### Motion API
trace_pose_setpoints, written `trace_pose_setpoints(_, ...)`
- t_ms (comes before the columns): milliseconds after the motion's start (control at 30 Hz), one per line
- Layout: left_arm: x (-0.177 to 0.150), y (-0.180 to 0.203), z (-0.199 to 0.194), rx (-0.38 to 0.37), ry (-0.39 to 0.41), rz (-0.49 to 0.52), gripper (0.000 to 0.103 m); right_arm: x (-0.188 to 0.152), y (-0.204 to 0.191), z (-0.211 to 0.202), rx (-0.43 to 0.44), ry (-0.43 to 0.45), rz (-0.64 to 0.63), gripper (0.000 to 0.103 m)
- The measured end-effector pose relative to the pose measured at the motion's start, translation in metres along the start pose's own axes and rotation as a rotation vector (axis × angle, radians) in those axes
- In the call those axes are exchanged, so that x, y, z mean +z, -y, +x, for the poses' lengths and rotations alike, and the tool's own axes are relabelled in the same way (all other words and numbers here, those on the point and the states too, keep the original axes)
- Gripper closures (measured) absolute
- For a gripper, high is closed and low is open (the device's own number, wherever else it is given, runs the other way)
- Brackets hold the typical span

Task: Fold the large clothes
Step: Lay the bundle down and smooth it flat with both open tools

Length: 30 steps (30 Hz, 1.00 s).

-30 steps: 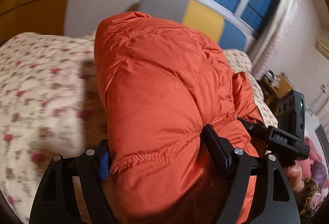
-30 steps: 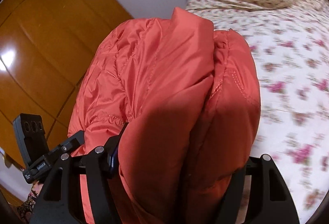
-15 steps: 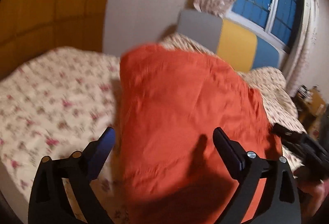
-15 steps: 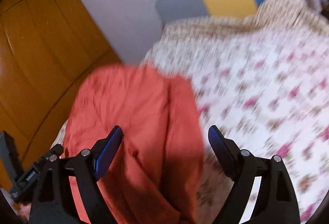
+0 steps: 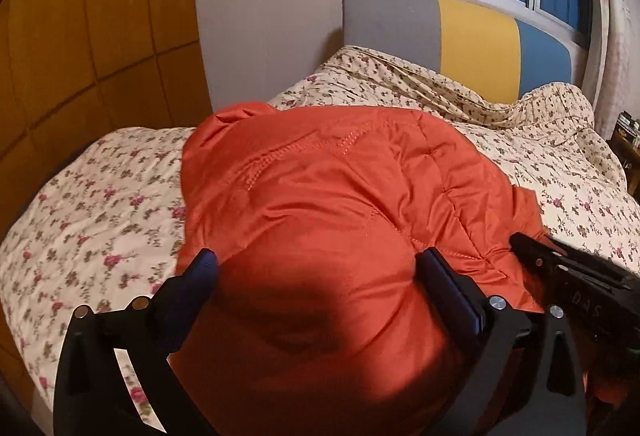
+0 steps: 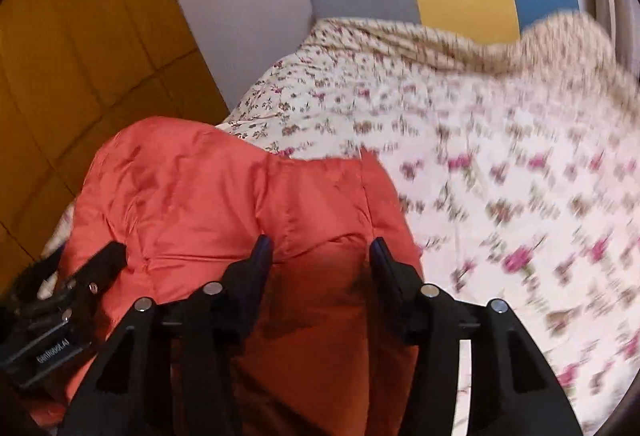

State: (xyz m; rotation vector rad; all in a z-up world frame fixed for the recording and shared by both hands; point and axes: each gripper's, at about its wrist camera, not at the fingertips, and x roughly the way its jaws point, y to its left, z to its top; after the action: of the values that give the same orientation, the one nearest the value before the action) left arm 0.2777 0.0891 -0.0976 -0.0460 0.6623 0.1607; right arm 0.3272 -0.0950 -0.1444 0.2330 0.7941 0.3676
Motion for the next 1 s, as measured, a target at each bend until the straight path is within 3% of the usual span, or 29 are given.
trace_pose_setpoints(200, -0.003, 0.008, 0.018, -0.019, -0.016, 0.023, 0.003, -0.001, 0.002, 0.009, -0.042, 0.029, -0.049, 0.051)
trace_pose_setpoints(333, -0.006, 0.007, 0.011, -0.019, -0.008, 0.032, 0.003, -0.004, -0.009, -0.01, -0.084, 0.028, -0.091, 0.046)
trace_pose_setpoints(467, -0.012, 0.005, -0.015, -0.004, 0.009, 0.034, 0.003, -0.01, -0.013, -0.047, -0.079, 0.047, -0.075, 0.024)
trace_pose_setpoints(533, -0.02, 0.005, -0.035, 0.025, 0.023, 0.024, 0.003, -0.016, -0.019, -0.067, -0.079, 0.051, -0.102, 0.021)
trace_pose_setpoints(700, -0.041, -0.002, -0.084, 0.071, 0.058, -0.031, 0.003, -0.033, -0.035, -0.11, -0.064, 0.069, -0.157, 0.002)
trace_pose_setpoints(800, -0.053, -0.01, -0.103, 0.048, 0.027, -0.065, 0.003, -0.046, -0.045, -0.13, -0.076, 0.067, -0.19, 0.002)
trace_pose_setpoints(1000, -0.072, -0.021, -0.14, 0.075, 0.025, -0.09, 0.003, -0.067, -0.057, -0.157, -0.107, 0.06, -0.222, 0.002)
